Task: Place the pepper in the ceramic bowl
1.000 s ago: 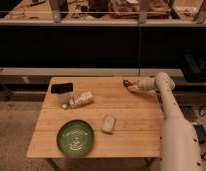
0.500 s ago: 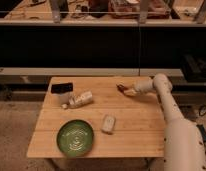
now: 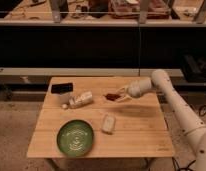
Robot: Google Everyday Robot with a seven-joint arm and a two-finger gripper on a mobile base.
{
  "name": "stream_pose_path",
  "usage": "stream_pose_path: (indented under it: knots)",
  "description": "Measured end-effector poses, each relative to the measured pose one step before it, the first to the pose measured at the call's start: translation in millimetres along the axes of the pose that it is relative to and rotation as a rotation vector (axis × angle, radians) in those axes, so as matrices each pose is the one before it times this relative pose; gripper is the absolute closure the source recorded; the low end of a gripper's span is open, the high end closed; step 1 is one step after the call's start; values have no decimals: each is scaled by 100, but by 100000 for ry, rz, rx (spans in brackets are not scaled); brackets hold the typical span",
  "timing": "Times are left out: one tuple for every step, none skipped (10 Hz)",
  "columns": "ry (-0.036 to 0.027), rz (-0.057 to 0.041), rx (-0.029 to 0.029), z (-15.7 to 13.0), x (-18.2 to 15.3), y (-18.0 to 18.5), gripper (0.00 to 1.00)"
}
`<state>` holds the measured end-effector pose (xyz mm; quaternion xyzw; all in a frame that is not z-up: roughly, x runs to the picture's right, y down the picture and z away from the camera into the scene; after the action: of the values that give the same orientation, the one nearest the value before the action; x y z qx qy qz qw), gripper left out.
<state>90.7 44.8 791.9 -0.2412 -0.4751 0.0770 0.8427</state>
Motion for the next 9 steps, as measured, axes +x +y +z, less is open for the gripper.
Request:
stream_pose_path:
  knots:
    - [-4190, -6639, -4381, -303, -3526, 1983, 100]
    - [-5793, -7774, -6309, 124, -4419, 2477, 100]
    - [-5206, -7692, -7427, 1069, -3873, 2328, 100]
    - [-1847, -3150, -3030, 677, -1457, 667, 100]
    - [-1025, -1667, -1757, 388, -769, 422, 100]
    - [-11, 24, 108, -53, -3, 20, 100]
    - [35, 37, 180, -80, 2, 16, 100]
    - [19, -3, -82, 1, 0, 12, 100]
    - [146, 82, -503, 100, -7, 66, 100]
